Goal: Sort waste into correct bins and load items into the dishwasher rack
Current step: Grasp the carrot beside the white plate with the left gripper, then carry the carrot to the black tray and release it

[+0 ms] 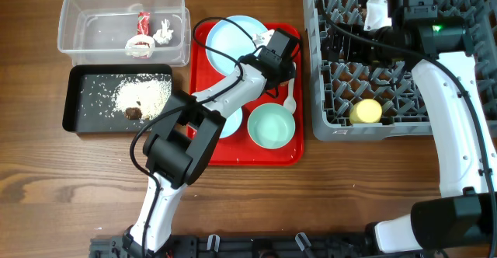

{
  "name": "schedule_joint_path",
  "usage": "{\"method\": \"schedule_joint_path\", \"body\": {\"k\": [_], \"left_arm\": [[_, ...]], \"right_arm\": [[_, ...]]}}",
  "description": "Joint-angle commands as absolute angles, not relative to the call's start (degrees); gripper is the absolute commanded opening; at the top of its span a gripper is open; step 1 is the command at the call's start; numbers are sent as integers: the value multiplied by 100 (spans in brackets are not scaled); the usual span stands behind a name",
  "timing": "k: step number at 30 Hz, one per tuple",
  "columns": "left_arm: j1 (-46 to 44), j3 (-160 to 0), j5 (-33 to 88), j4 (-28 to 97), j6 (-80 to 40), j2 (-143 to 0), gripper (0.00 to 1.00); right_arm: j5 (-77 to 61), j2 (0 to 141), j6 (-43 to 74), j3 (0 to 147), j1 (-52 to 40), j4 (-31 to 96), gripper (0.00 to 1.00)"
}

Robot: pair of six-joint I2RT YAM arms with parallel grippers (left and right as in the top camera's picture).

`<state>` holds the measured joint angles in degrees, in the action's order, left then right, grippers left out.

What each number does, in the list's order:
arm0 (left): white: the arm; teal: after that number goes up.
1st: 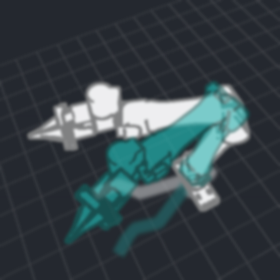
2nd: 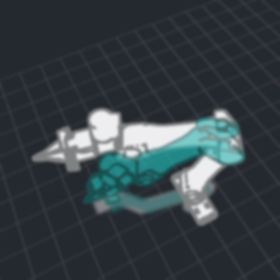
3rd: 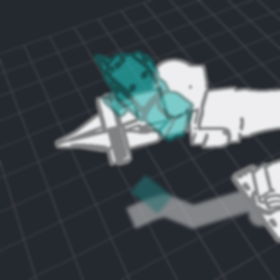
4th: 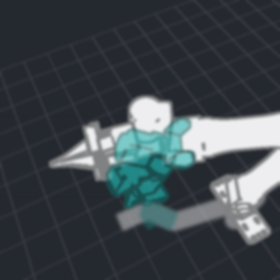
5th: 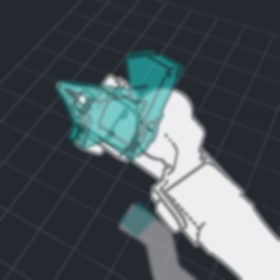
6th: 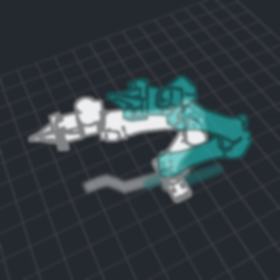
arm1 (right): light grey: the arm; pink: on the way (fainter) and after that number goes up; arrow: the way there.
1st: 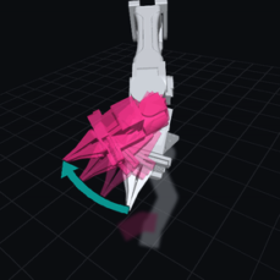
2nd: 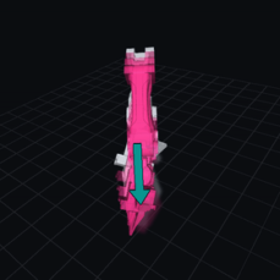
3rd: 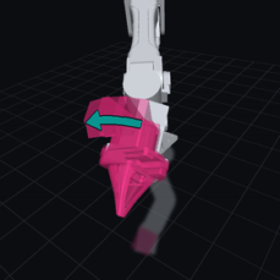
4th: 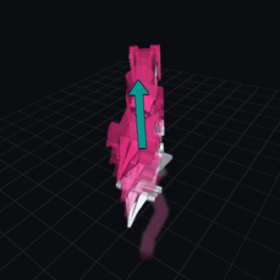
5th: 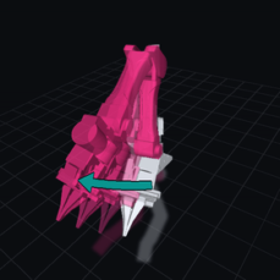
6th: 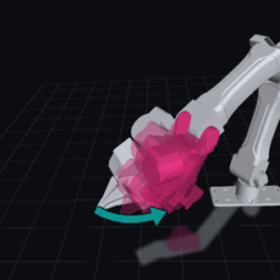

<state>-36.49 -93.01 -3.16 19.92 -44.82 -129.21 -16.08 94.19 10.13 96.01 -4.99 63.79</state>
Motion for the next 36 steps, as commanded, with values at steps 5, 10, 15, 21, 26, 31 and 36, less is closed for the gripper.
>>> {"method": "schedule_joint_path", "body": {"k": [5, 10, 15, 21, 26, 31, 36], "left_arm": [[-3673, -9323, -200, 2464, -3767, -11789, 21], [-3293, -9323, -261, 2762, -3446, -11284, 22], [-1940, -9323, -263, 4237, -3446, -10565, 22], [401, -9321, -217, 6128, -3516, -10388, 13], [1260, -8493, -220, 5964, -4193, -10405, 13], [1367, -6917, -224, 4060, -4720, -10405, 8], [1365, -6257, -220, 3177, -4718, -10405, 54]], "right_arm": [[-1638, 9494, 893, 9592, -497, 6351, 100], [-1636, 9494, 891, 9592, -495, 6368, 100], [-1638, 9494, 781, 9592, -497, 6364, 100], [-1638, 9494, 768, 9592, -497, 6361, 100], [-1643, 9494, 781, 9592, -497, 6361, 100], [-1643, 9494, 805, 9592, -497, 6372, 100], [-1643, 9494, 921, 9592, -497, 6359, 100]]}}
